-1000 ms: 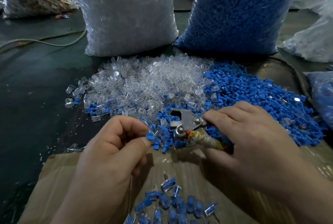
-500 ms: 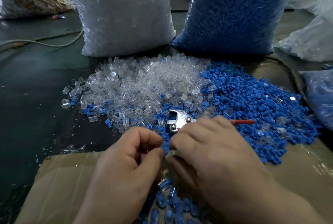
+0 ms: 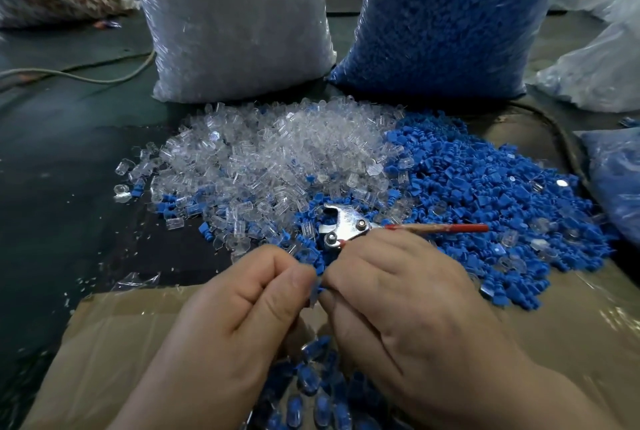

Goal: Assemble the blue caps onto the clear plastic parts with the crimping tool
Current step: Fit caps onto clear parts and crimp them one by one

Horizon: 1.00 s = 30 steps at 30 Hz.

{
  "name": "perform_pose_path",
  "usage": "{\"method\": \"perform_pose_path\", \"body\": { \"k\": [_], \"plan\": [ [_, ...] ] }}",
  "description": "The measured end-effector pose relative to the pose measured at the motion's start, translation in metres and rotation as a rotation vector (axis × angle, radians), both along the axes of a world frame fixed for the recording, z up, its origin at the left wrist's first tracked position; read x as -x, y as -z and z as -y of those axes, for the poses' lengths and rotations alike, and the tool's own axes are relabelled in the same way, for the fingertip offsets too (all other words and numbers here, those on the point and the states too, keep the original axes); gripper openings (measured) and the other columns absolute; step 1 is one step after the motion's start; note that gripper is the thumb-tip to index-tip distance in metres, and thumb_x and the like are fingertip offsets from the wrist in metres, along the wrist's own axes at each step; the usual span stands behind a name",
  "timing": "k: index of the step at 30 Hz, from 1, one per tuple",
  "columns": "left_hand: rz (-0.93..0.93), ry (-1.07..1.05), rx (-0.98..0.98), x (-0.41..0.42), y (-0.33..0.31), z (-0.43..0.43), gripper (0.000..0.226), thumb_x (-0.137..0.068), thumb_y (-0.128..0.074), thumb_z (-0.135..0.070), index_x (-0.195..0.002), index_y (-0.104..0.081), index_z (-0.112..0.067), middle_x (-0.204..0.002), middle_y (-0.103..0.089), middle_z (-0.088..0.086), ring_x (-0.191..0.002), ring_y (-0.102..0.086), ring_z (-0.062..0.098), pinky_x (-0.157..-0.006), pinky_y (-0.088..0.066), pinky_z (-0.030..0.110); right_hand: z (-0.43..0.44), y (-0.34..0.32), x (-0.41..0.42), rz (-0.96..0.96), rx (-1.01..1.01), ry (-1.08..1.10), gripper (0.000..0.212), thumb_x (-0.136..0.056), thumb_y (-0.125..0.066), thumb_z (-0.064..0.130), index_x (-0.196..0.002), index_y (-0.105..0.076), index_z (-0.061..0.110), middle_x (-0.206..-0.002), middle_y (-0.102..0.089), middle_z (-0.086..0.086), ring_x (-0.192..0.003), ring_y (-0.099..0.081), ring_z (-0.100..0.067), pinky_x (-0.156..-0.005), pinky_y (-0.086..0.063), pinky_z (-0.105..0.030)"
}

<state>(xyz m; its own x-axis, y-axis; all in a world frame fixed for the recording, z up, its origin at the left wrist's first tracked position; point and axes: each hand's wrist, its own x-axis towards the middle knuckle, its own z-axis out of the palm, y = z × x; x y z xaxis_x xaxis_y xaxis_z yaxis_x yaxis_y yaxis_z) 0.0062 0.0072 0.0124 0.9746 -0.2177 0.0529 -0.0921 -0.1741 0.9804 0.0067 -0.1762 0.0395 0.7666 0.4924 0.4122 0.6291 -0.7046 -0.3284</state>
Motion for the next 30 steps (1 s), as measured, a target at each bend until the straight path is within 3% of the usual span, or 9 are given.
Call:
{"method": "perform_pose_path", "body": {
  "k": [2,6,8,11,14,18,24,26,30],
  "plan": [
    [0.088,0.032,-0.023,0.0,-0.001,-0.001,0.044,-0.081,-0.061,-0.069,-0.079,-0.065,-0.025,-0.055,-0.053,-0.006,-0.045,-0.045,0.005,-0.042,-0.037,0.018,-0.002,-0.002,0.003,-0.234,-0.125,0.052,0.027,-0.09,-0.046,0.035,-0.069,-0.053,0.02,-0.065,-0.048,0.008,-0.063,-0.045,-0.008,-0.058,-0.036,-0.024],
    [0.391,0.109,-0.16,0.001,-0.008,0.001,0.031,-0.093,-0.053,-0.062,-0.091,-0.063,-0.033,-0.08,-0.061,-0.007,-0.066,-0.059,0.015,-0.056,-0.046,0.024,-0.003,-0.013,0.004,-1.117,-0.694,0.056,0.021,-0.071,-0.05,0.031,-0.055,-0.054,0.019,-0.052,-0.047,0.004,-0.049,-0.043,-0.009,-0.05,-0.036,-0.028],
    [0.449,0.11,-0.203,0.003,-0.011,0.0,0.022,-0.094,-0.056,-0.054,-0.092,-0.063,-0.033,-0.084,-0.063,-0.007,-0.071,-0.062,0.018,-0.058,-0.048,0.027,0.001,-0.017,0.003,-1.209,-0.685,0.05,0.021,-0.069,-0.05,0.03,-0.052,-0.055,0.018,-0.049,-0.047,0.003,-0.046,-0.043,-0.01,-0.047,-0.035,-0.026],
    [0.386,-0.038,-0.398,0.002,-0.015,-0.006,0.013,-0.081,-0.061,-0.048,-0.081,-0.063,-0.035,-0.077,-0.066,-0.012,-0.065,-0.064,0.007,-0.05,-0.045,0.012,0.008,-0.011,0.002,-0.74,-0.193,0.129,0.026,-0.084,-0.046,0.046,-0.075,-0.055,0.024,-0.064,-0.055,0.008,-0.056,-0.05,-0.005,-0.055,-0.043,-0.031],
    [0.303,-0.093,-0.706,-0.004,-0.01,-0.011,0.015,-0.074,-0.055,-0.053,-0.079,-0.06,-0.04,-0.077,-0.064,-0.027,-0.067,-0.061,-0.005,-0.045,-0.044,0.016,0.007,-0.007,0.004,-0.414,0.181,0.159,0.03,-0.091,-0.032,0.058,-0.093,-0.047,0.031,-0.086,-0.054,0.013,-0.077,-0.051,-0.006,-0.069,-0.044,-0.032],
    [0.32,0.012,-0.852,-0.003,-0.005,-0.008,0.021,-0.066,-0.047,-0.057,-0.075,-0.057,-0.041,-0.077,-0.059,-0.025,-0.064,-0.056,-0.004,-0.044,-0.042,0.018,0.001,-0.004,0.004,-0.4,0.264,0.068,0.023,-0.096,-0.037,0.052,-0.096,-0.045,0.031,-0.095,-0.05,0.012,-0.083,-0.048,-0.013,-0.066,-0.038,-0.034],
    [0.367,0.117,-0.793,-0.003,-0.004,-0.007,0.018,-0.074,-0.055,-0.054,-0.077,-0.063,-0.038,-0.076,-0.059,-0.019,-0.066,-0.059,0.0,-0.054,-0.053,0.032,0.005,-0.003,0.001,-0.442,0.299,0.024,0.021,-0.094,-0.041,0.049,-0.091,-0.045,0.029,-0.091,-0.048,0.01,-0.081,-0.047,-0.013,-0.066,-0.039,-0.034],
    [0.36,0.008,-0.762,-0.004,-0.001,-0.007,0.02,-0.077,-0.052,-0.057,-0.081,-0.062,-0.04,-0.078,-0.059,-0.022,-0.068,-0.06,0.001,-0.056,-0.053,0.03,0.002,-0.001,-0.002,-0.425,0.264,0.073,0.021,-0.094,-0.039,0.051,-0.093,-0.043,0.03,-0.092,-0.047,0.01,-0.079,-0.046,-0.013,-0.066,-0.04,-0.035],
    [0.333,-0.239,-0.777,-0.008,0.007,-0.007,0.025,-0.077,-0.064,-0.05,-0.101,-0.057,-0.047,-0.087,-0.057,-0.028,-0.072,-0.059,-0.001,-0.061,-0.052,0.032,-0.006,0.006,-0.01,-0.326,0.322,0.072,0.026,-0.097,-0.035,0.05,-0.12,-0.035,0.038,-0.094,-0.037,0.007,-0.067,-0.039,-0.018,-0.051,-0.03,-0.032]
  ]
}}
